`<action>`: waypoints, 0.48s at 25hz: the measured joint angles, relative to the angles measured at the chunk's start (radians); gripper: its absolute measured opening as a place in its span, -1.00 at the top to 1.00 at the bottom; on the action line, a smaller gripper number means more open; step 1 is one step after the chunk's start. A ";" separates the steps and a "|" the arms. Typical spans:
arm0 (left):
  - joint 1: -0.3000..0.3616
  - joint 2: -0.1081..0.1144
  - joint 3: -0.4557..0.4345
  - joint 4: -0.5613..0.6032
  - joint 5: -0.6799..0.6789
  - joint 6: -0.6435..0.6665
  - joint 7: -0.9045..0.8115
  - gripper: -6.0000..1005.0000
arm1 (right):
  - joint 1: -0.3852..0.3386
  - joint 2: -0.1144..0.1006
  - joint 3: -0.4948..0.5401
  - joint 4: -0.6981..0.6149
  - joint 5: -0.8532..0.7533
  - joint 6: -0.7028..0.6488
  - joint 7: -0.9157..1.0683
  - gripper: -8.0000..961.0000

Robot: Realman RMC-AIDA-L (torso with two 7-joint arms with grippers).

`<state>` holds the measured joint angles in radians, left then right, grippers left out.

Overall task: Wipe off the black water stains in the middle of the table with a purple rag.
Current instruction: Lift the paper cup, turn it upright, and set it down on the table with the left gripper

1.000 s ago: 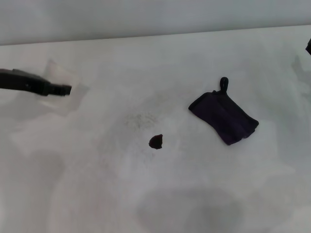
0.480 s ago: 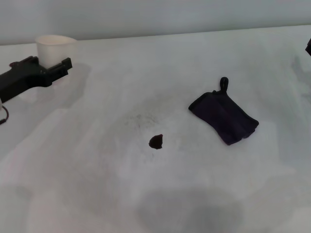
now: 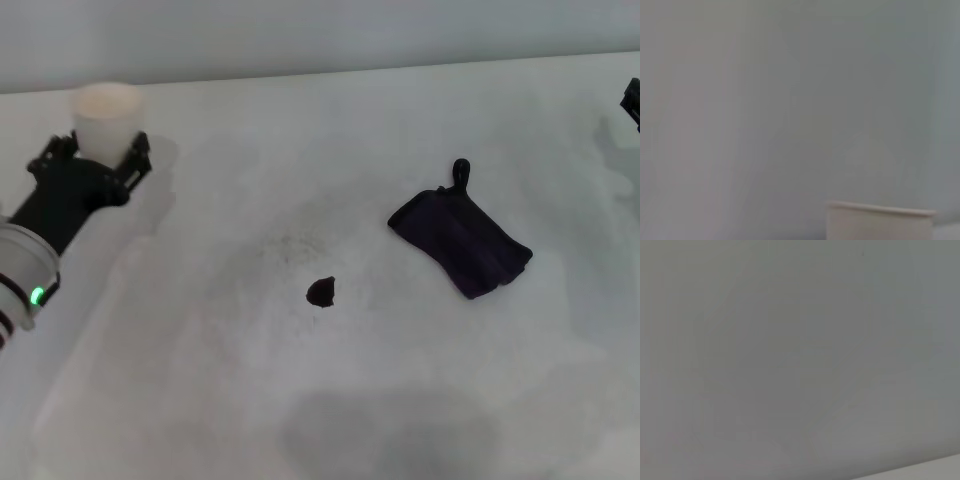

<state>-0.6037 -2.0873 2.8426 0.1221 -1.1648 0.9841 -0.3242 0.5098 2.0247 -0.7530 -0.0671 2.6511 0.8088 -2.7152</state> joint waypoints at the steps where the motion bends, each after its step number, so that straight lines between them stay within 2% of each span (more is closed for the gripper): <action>1: 0.003 -0.001 0.000 0.019 -0.002 -0.019 0.034 -0.51 | 0.001 0.000 0.000 0.005 0.000 0.006 0.000 -0.81; 6: 0.020 -0.004 0.000 0.089 0.000 -0.105 0.127 -0.51 | -0.001 0.000 -0.009 0.016 -0.001 0.029 0.000 -0.81; 12: 0.053 -0.005 0.000 0.112 -0.008 -0.109 0.136 -0.51 | -0.003 0.000 -0.045 0.022 -0.001 0.041 0.014 -0.81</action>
<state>-0.5502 -2.0923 2.8423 0.2340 -1.1724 0.8748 -0.1879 0.5064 2.0249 -0.7977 -0.0449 2.6505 0.8497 -2.7008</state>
